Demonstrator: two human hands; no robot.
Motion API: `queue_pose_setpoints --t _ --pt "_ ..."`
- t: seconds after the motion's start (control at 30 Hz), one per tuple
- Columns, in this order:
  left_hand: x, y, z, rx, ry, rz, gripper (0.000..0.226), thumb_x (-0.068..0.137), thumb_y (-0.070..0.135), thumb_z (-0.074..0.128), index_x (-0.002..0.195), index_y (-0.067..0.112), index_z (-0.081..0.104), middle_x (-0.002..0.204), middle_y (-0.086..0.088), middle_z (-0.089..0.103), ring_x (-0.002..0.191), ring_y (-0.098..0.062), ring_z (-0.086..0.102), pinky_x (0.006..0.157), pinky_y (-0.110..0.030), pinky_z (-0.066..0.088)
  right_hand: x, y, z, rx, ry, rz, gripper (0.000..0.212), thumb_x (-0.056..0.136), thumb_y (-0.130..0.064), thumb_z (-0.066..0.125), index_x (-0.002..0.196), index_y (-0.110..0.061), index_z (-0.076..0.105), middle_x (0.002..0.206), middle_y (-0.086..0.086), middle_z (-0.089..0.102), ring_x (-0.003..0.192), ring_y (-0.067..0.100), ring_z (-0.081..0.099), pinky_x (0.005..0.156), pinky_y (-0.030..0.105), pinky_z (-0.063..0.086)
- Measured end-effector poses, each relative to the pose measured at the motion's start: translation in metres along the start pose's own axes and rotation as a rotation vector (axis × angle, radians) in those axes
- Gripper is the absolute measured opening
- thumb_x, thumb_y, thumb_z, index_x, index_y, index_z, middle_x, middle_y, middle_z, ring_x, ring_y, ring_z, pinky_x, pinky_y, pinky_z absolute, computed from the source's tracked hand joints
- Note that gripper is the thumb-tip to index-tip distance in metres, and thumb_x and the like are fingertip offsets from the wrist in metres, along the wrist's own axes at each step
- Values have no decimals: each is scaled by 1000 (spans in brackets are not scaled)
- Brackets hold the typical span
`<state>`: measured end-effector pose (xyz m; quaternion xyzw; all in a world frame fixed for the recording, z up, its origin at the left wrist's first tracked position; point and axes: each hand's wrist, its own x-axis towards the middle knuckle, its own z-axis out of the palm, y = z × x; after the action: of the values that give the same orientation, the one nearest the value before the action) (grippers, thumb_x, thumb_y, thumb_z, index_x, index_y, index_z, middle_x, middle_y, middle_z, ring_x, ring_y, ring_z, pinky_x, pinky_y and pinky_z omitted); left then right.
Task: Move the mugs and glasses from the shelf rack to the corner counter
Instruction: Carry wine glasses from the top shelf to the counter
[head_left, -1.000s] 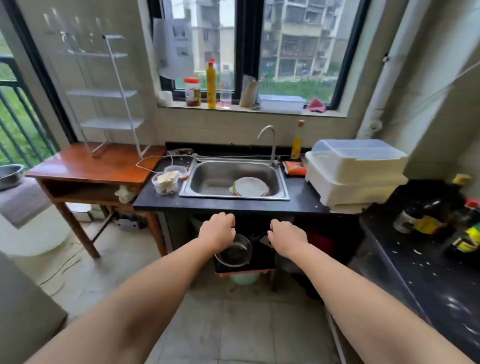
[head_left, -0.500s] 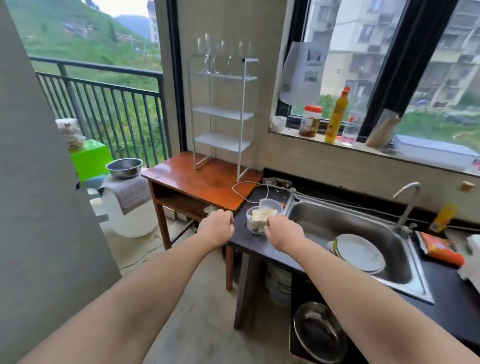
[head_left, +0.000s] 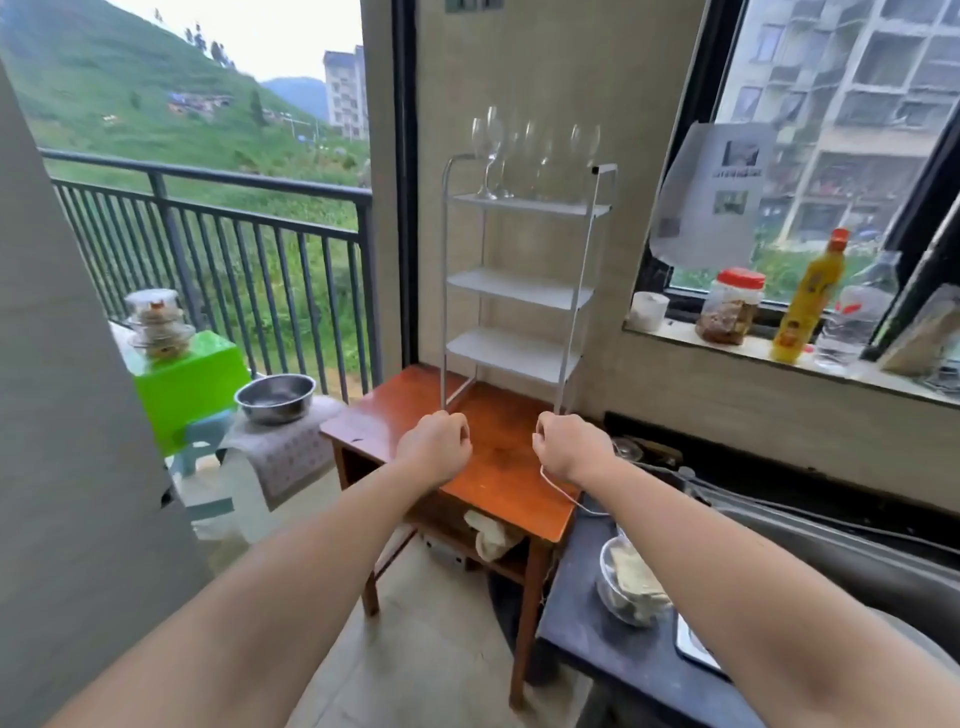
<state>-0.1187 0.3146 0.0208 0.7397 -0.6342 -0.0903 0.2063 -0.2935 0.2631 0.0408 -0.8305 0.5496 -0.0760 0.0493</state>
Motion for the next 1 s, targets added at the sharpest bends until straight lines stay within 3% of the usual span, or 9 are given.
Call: queue_pose_setpoints --t 0.17,0.43,0.53,0.6,0.63,0.7,0.8,0.9,1.0 --pt "90 -37 -49 30 12 150 24 91 21 44 99 11 64 104 -7 61 98 -26 58 77 -34 47 87 -45 -20 74 115 106 32 98 -28 35 112 -11 58 111 13 67 100 34 63 84 38 51" --pt "225 -36 -126 -122 89 292 26 90 17 44 104 5 63 107 -16 66 99 -34 61 85 -39 52 202 -84 -80 128 316 206 31 96 -23 35 105 -8 61 107 14 67 99 35 61 74 33 43" --pt "266 -20 -145 -164 145 357 27 89 17 44 105 4 62 104 -15 66 96 -34 61 84 -42 54 232 -83 -106 181 418 237 27 93 -18 35 84 -13 60 92 10 65 88 33 60 68 29 40" --pt "298 -7 -156 -186 196 371 28 90 15 41 107 4 60 107 -15 64 98 -34 60 84 -41 53 259 -79 -125 214 517 245 28 91 -16 35 66 -16 47 76 5 57 78 31 56 63 30 37" --pt "312 -1 -163 -209 226 374 29 91 13 40 110 3 59 109 -16 64 100 -34 59 86 -41 52 271 -77 -134 217 559 243 27 92 -14 35 67 -15 47 76 6 56 79 31 56 63 30 36" --pt "343 11 -176 -264 312 379 29 93 8 38 112 -2 56 112 -22 62 104 -38 58 88 -44 50 300 -69 -155 230 653 228 22 94 -14 39 91 -7 60 98 12 61 94 34 59 71 32 39" --pt "385 20 -185 -336 373 319 29 91 4 41 114 -7 54 115 -28 61 108 -42 56 88 -43 48 340 -57 -178 277 676 277 33 95 -14 42 122 2 53 130 19 49 114 38 54 92 38 44" --pt "422 29 -185 -405 351 227 32 92 9 43 118 -9 51 121 -29 58 114 -43 54 90 -41 44 380 -38 -192 388 580 441 44 95 -15 41 132 9 43 141 25 40 125 38 48 102 38 40" --pt "449 33 -179 -503 309 179 39 94 19 44 126 -4 45 125 -25 58 115 -40 55 90 -39 45 406 -19 -201 455 516 568 41 94 -10 40 129 9 49 135 25 50 125 37 50 100 36 43"
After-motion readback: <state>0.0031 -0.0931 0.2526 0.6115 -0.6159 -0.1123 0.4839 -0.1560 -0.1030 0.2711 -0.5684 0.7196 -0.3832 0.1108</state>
